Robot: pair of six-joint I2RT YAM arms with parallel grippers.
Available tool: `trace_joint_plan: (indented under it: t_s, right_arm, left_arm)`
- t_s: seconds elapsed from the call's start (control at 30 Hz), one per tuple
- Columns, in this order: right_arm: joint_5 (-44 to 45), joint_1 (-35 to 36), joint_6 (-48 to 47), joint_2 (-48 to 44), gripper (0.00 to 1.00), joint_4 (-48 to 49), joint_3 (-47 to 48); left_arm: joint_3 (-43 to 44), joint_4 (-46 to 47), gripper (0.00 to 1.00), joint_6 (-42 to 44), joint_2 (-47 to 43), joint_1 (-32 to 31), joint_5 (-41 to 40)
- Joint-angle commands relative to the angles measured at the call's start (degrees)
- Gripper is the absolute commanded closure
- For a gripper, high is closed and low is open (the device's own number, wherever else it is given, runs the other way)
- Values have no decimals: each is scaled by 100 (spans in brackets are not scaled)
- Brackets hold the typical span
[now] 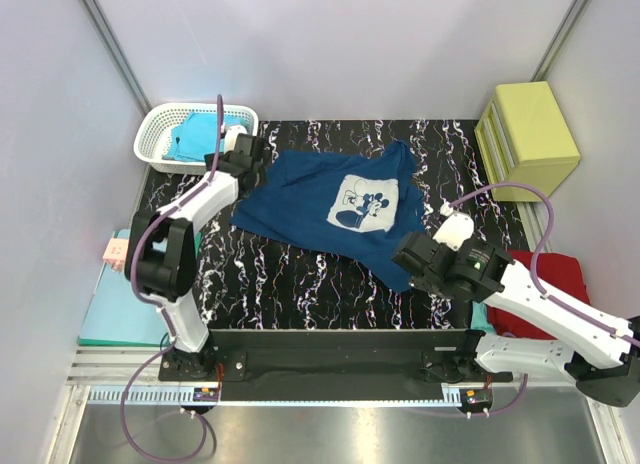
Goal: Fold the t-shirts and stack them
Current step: Flatten out the tshirt
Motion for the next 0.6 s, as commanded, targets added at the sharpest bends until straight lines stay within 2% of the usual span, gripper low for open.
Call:
trace_joint_plan:
  t_s: [0.0,0.13,0.2,0.27,0.3,0.37,0.4,0.5,0.57]
  right_arm:
    - [170,80,-87,87,100,-627,31]
    - [231,89,-263,201,100,-415,31]
    - [275,80,-385,263,100,-284,57]
    - [293,80,-456,289,100,-187,75]
    - [293,80,-544,324,100,-91,75]
    - [293,80,-588,377,100,-29,75]
    - [302,80,-623,386,100,33,84]
    - [328,80,-659,447,100,68,84]
    - [320,80,-667,474,100,95,93]
  left_arm:
    - [-547,433,1,-17,-1080,-21,55]
    - [-1432,652,1,-122,-1625,-12,344]
    - [-1942,819,1,-122,-1897,-21,792]
    - [-2199,951,6,-175,-1978,-12,1064]
    - [-2392,995,19,-192,-1978,-12,1170]
    - [-2516,1092,35,-263,-1899,-12,1442]
    - [-2543,1092,50,-359,-1847,-12,1548]
    - [-2403,1031,64,-578,-1592,-12,1804]
    - [-2376,1022,65,-658,-1468,-12,1874]
